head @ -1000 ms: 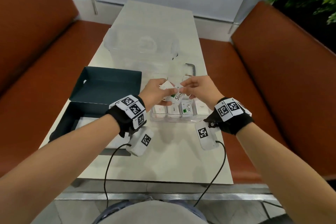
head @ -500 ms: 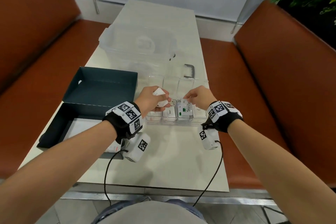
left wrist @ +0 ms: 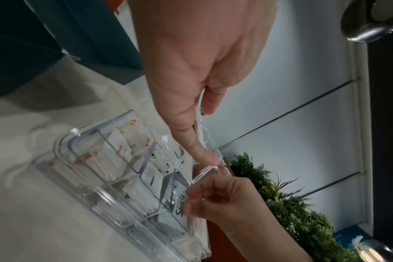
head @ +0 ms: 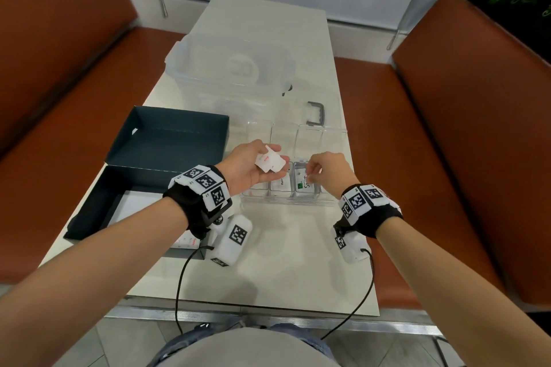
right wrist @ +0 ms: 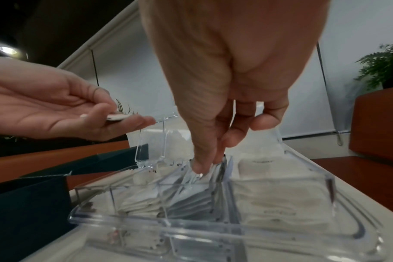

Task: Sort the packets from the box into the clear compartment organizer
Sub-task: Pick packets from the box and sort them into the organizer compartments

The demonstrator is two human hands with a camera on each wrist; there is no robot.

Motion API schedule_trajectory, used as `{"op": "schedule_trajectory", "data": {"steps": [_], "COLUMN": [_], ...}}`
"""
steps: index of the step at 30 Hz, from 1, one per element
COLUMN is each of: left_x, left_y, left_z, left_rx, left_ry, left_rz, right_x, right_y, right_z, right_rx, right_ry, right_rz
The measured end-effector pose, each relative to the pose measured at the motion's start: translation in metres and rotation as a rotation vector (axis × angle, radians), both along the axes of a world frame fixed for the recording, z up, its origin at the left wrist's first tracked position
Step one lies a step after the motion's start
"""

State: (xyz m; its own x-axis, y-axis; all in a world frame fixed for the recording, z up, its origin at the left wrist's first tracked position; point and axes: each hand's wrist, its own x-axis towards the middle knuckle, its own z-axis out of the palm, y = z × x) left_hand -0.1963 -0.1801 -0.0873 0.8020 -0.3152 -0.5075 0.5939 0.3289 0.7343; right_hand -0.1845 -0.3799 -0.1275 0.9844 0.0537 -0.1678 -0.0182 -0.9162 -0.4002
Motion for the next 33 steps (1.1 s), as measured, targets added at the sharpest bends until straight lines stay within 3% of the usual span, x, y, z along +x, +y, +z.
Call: {"op": "schedule_trajectory", "data": {"steps": [4, 9, 14, 20, 26, 28, 33], "left_x": [0.000, 0.000, 0.001, 0.000, 0.006, 0.009, 0.008], "left_y": [-0.001, 0.000, 0.001, 0.006, 0.025, 0.034, 0.057], "left_z": [0.000, -0.001, -0.009, -0.010, -0.011, -0.014, -0.018], "left_rx": [-0.023, -0.004, 0.101, 0.178, 0.149, 0.195, 0.288], "left_ry": [0.013, -0.018, -0.144, -0.263, -0.233, -0.236, -0.232], "left_rz": [-0.007, -0.048, -0.063, -0.048, 0.024, 0.062, 0.102], "right_x": [-0.010, -0.013, -0.011, -0.013, -0.001, 0.006, 0.013], "right_y": [0.005, 0.002, 0.011, 0.038, 0.047, 0.048, 0.069], "right_z": [-0.003, 0.000, 0.026, 0.036, 0.042, 0.038, 0.025], "right_rx": [-0.111, -0.044, 0.254, 0.499, 0.824, 0.777, 0.421], "right_ry": [0.015, -0.019, -0.285, -0.154, -0.089, -0.080, 0.004], "right_rz": [0.041, 0.018, -0.047, -0.070, -0.208, -0.213, -0.008]}}
